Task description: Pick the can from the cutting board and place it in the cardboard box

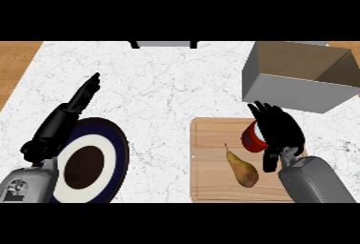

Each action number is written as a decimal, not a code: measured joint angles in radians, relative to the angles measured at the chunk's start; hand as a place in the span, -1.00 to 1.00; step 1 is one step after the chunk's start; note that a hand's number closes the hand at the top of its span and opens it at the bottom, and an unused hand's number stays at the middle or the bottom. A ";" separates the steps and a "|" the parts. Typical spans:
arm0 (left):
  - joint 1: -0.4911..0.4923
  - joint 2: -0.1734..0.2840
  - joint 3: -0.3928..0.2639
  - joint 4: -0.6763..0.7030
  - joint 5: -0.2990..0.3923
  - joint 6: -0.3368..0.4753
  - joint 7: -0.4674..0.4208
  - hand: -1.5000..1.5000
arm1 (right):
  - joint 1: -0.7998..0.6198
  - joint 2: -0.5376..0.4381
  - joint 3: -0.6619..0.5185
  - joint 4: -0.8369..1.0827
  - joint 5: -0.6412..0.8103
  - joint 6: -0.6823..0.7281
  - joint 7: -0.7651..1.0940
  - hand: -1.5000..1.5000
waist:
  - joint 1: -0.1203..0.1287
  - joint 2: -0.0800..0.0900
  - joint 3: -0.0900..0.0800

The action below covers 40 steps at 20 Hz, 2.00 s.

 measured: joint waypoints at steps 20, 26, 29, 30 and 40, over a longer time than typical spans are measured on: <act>-0.028 -0.041 0.017 0.018 -0.028 -0.018 0.011 0.00 | -0.017 0.014 0.146 0.117 0.134 -0.312 -0.522 1.00 | 0.011 -0.003 -0.005; -0.031 -0.031 0.023 0.014 -0.027 -0.025 0.013 0.00 | 0.016 0.004 0.266 -0.017 0.036 -0.346 -0.835 1.00 | 0.006 -0.003 -0.001; -0.040 -0.015 0.048 0.022 -0.015 -0.034 0.015 0.00 | 0.031 -0.042 0.259 -0.122 0.005 -0.366 -0.929 1.00 | -0.003 -0.003 -0.001; -0.034 -0.018 0.046 0.019 -0.017 -0.032 0.015 0.00 | 0.037 -0.065 0.241 -0.175 -0.012 -0.359 -0.947 1.00 | -0.006 -0.004 0.000; -0.021 -0.027 0.049 0.031 -0.027 -0.029 0.001 0.00 | 0.074 -0.058 -0.069 -0.416 -0.278 -0.257 -0.832 1.00 | -0.015 -0.002 -0.001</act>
